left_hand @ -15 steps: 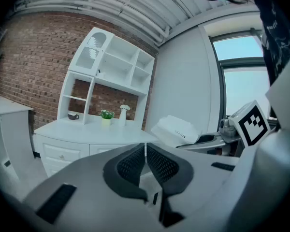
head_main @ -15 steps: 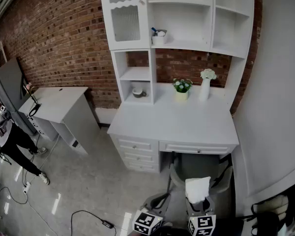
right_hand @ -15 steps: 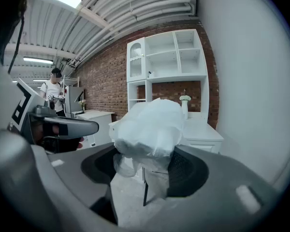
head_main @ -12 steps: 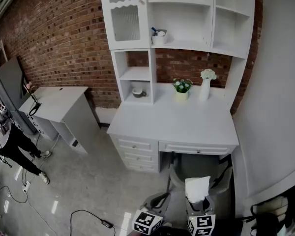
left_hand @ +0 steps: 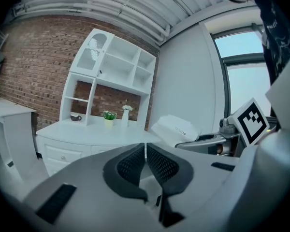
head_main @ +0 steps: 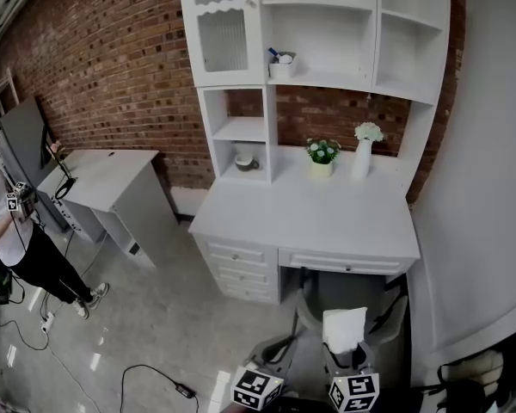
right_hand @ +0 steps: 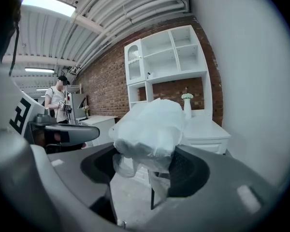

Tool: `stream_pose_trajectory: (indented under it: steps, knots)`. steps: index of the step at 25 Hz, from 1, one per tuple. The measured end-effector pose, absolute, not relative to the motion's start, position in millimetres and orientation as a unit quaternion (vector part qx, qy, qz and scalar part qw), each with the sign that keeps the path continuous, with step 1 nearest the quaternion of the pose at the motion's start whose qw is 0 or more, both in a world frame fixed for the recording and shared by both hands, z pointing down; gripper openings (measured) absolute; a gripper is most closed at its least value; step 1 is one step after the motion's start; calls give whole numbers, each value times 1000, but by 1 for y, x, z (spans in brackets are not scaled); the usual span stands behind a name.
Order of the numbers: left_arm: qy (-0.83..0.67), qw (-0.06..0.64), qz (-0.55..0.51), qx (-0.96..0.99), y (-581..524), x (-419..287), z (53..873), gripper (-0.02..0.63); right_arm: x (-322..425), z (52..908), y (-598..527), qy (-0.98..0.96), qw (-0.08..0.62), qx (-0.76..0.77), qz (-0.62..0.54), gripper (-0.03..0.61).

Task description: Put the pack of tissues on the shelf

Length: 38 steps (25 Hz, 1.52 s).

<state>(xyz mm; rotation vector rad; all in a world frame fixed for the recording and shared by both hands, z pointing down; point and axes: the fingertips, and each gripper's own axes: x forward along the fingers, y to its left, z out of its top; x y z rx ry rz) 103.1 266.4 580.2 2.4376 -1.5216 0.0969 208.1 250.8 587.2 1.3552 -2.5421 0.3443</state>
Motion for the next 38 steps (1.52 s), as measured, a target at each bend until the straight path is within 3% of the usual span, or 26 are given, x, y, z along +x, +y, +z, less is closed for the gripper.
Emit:
stream_pose_trajectory:
  steps: [38]
  knots:
    - [-500,136,51,854,155,68,586,18,164,605,158,-867,182,452,98,282]
